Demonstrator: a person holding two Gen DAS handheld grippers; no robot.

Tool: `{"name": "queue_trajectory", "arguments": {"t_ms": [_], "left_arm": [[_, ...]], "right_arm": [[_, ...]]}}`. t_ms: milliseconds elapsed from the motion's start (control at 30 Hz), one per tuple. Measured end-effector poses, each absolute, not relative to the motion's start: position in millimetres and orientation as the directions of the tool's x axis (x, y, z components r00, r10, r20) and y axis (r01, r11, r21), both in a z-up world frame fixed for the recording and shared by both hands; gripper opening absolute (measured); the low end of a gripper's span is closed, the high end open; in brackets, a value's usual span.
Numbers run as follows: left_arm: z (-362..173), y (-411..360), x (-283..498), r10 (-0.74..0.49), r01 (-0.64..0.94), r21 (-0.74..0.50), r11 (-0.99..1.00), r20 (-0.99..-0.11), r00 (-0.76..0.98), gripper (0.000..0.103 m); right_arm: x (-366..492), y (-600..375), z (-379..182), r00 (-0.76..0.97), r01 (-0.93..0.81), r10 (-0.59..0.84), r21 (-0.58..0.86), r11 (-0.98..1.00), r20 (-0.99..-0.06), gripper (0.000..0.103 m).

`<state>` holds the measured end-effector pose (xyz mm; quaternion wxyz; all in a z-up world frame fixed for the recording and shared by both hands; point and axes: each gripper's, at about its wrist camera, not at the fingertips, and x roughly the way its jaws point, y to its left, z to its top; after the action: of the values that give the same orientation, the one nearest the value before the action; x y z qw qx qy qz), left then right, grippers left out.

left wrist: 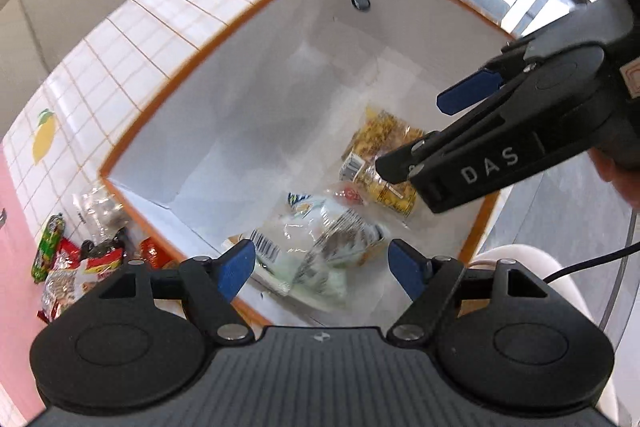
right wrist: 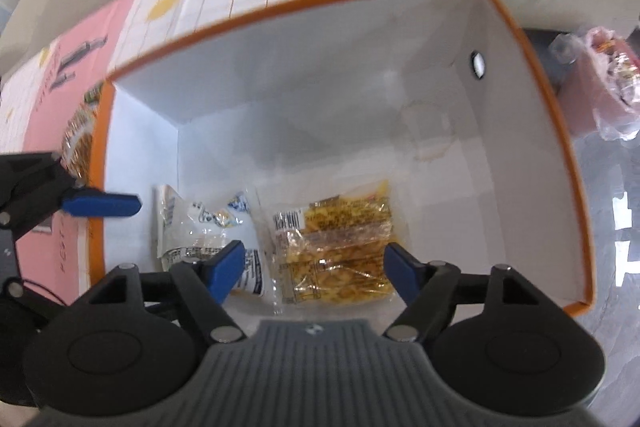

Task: Organize snacks
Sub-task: 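Open both grippers, release the bags, and withdraw toward the pile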

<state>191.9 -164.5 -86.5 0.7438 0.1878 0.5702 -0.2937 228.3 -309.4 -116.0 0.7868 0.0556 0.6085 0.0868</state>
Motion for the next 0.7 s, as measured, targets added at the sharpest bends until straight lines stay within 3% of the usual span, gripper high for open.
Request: {"name": "queue_trajectory", "arguments": {"t_ms": [200, 500, 633, 700], "left_arm": [[-53.4, -135.5, 177.3, -0.295, 0.587, -0.078, 0.806, -0.913, 0.283, 0.089], [-19.7, -79.4, 156.7, -0.353, 0.464, -0.119, 0.878, -0.816, 0.458, 0.089], [-18.5, -46.8, 142.1, -0.356, 0.407, -0.144, 0.902, -0.78, 0.514, 0.089], [-19.8, -32.1, 135.5, -0.356, 0.385, -0.156, 0.91, -0.769, 0.53, 0.089]], "right_arm": [[201.6, -301.3, -85.1, 0.411, -0.032, 0.149, 0.15, 0.988, -0.9, 0.081], [148.7, -258.5, -49.1, 0.642, -0.027, 0.118, 0.132, 0.991, -0.758, 0.082], [123.4, -226.9, -42.7, 0.714, -0.032, 0.101, 0.113, 0.993, -0.692, 0.091], [113.0, -213.9, -42.6, 0.733, -0.029, 0.097, 0.112, 0.993, -0.674, 0.091]]}}
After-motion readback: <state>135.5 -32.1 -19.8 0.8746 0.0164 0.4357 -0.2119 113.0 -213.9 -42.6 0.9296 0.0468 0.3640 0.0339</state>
